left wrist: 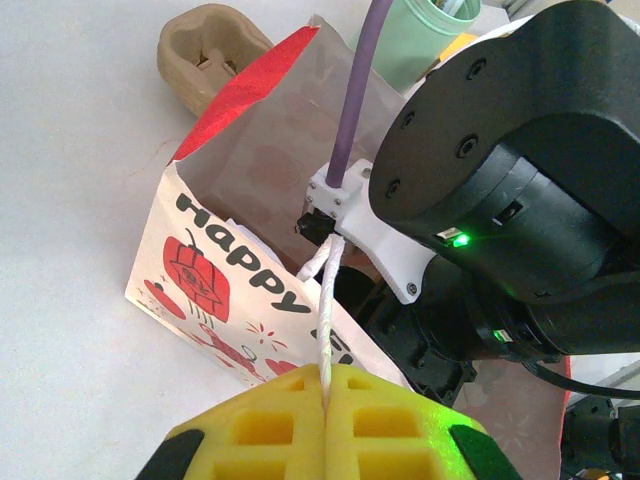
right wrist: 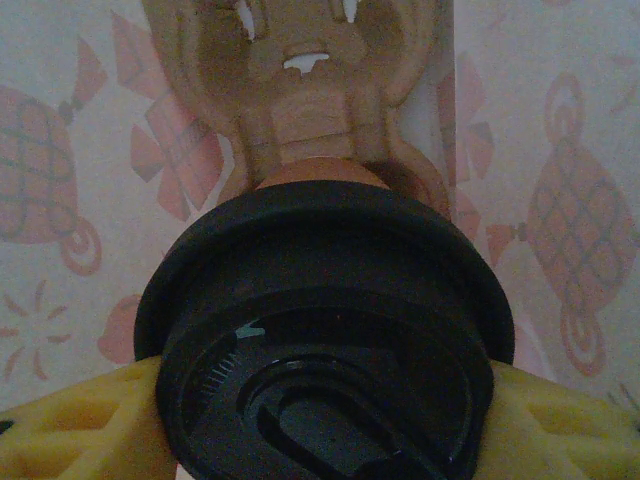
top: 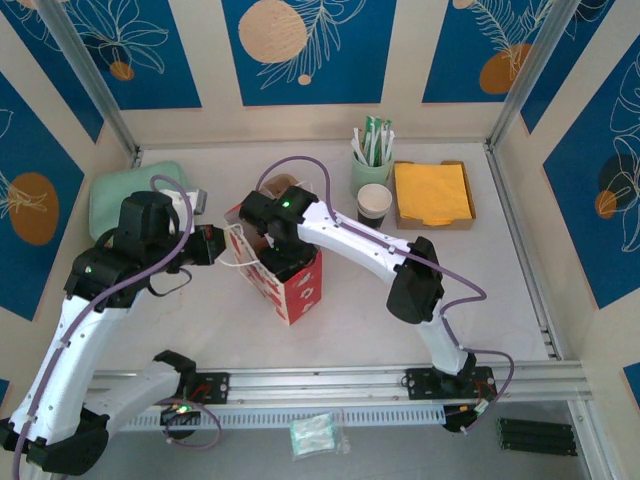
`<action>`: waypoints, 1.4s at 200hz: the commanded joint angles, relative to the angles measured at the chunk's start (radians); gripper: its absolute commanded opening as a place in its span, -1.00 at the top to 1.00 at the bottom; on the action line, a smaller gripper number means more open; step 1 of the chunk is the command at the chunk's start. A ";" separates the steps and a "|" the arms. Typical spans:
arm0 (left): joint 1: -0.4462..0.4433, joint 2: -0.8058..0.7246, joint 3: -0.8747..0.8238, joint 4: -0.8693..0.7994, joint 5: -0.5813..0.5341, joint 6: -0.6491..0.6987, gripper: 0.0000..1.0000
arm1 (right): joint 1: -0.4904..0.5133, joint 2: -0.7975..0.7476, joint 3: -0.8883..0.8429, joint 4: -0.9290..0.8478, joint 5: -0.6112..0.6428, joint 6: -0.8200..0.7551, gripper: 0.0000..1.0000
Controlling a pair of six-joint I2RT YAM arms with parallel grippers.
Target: Pack the takeout coffee
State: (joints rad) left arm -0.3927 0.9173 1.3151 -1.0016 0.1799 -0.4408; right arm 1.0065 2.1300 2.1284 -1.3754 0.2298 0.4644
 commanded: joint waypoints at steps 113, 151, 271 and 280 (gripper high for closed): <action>0.007 -0.011 -0.007 0.009 0.007 -0.001 1.00 | 0.012 0.010 0.134 -0.172 0.029 -0.008 -0.20; 0.006 -0.010 -0.010 0.009 0.006 0.000 1.00 | 0.012 0.015 0.106 -0.160 0.012 -0.013 -0.20; 0.006 -0.011 -0.009 0.010 0.006 -0.001 1.00 | 0.021 0.034 0.059 -0.143 -0.019 -0.047 -0.20; 0.006 -0.012 -0.008 0.009 0.006 -0.001 1.00 | 0.021 0.034 0.059 -0.142 -0.016 -0.050 -0.20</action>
State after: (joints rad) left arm -0.3927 0.9173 1.3132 -1.0019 0.1799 -0.4404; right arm 1.0164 2.1525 2.1963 -1.5036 0.2321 0.4316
